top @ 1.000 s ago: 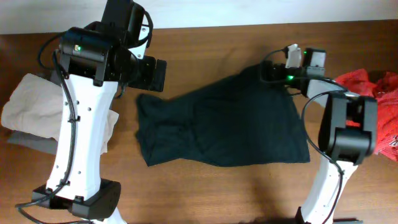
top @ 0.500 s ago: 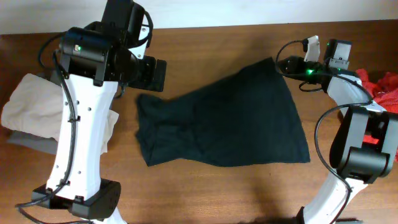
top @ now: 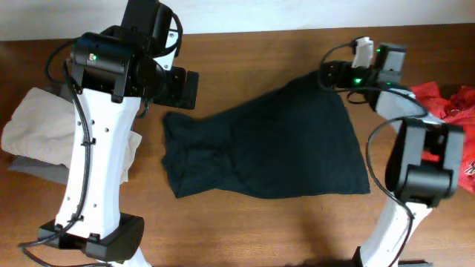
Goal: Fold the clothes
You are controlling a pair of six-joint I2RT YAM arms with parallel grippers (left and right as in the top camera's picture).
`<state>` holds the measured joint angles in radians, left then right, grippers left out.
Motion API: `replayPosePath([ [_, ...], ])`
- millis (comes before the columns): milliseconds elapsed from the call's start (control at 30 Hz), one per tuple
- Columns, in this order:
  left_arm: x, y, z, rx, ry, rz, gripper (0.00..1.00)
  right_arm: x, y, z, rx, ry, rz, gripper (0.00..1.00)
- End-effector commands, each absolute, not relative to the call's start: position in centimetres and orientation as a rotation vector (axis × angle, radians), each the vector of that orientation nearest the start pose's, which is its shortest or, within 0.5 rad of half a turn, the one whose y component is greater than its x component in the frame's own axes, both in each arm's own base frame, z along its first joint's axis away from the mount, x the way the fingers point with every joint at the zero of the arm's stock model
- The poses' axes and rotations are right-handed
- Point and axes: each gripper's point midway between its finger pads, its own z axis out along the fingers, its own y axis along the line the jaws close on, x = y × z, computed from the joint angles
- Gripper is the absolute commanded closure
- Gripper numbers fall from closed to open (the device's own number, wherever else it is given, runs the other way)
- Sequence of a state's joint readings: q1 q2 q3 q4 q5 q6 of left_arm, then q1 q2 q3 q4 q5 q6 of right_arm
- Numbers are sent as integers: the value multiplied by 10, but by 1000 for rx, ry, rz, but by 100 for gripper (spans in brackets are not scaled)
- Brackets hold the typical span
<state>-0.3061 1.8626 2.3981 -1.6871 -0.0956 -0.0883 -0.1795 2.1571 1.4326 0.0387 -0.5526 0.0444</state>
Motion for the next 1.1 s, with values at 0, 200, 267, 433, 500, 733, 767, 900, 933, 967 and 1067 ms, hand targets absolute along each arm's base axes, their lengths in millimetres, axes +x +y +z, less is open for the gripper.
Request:
replayPosePath([
  [0, 357, -100, 325, 266, 2690, -30, 1, 574, -3, 59, -73, 2196, 516, 32],
  [200, 357, -100, 325, 265, 2690, -29, 1, 577, -5, 33, -42, 2239, 443, 32],
  [267, 357, -100, 325, 265, 2690, -29, 1, 577, -7, 24, -35, 2249, 438, 32],
  [433, 357, -100, 325, 265, 2690, -30, 1, 574, -5, 1, -23, 2284, 454, 32],
  [500, 357, -100, 325, 265, 2690, -29, 1, 573, -4, -2, -24, 2289, 461, 33],
  [733, 357, -100, 325, 265, 2690, -30, 1, 571, 8, 5, -67, 2265, 550, 54],
  [767, 357, -100, 325, 265, 2690, -30, 1, 571, 11, 6, -74, 2262, 567, 58],
  [900, 357, -100, 325, 265, 2690, -30, 1, 567, 17, 10, -80, 2258, 629, 71],
  [933, 357, -100, 325, 266, 2690, -30, 1, 566, 15, 14, -69, 2264, 631, 77],
  [967, 357, -100, 325, 266, 2690, -30, 1, 565, 14, 18, -60, 2265, 632, 79],
  [1067, 357, -100, 325, 265, 2690, -30, 1, 564, 6, 40, -39, 2253, 625, 82],
])
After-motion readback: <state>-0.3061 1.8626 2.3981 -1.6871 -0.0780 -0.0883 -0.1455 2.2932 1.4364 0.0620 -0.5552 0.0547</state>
